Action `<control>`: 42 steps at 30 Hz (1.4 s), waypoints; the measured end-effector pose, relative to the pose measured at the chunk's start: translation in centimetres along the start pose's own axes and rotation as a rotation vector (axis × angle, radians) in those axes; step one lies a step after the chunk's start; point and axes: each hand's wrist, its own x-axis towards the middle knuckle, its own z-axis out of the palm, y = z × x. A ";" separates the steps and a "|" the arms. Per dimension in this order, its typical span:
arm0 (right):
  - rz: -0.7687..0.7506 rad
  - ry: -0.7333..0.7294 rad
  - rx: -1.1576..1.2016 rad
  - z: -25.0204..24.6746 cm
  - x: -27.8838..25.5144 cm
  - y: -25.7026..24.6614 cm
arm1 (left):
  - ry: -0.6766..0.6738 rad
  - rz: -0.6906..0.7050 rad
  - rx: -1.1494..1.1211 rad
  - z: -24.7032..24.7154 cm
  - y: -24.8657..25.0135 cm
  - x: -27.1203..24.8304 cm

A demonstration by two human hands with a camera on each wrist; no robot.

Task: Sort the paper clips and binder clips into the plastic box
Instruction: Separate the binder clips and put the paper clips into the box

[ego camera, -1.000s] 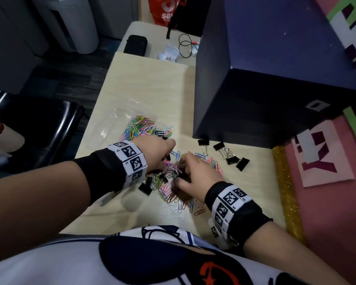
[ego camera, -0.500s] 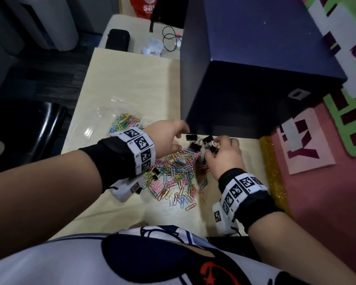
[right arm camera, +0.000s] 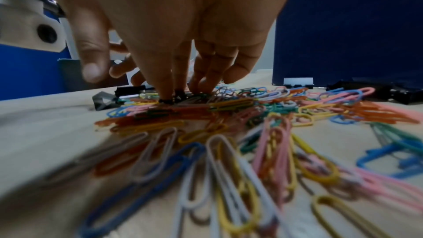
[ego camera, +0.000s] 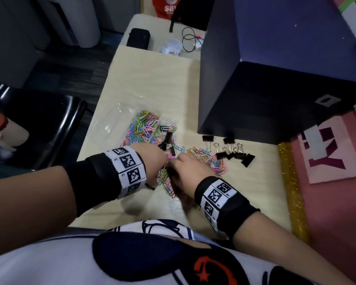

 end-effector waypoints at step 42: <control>0.290 0.122 0.144 1.1 -3.3 4.6 | 0.457 0.082 -0.438 -4.6 0.3 4.4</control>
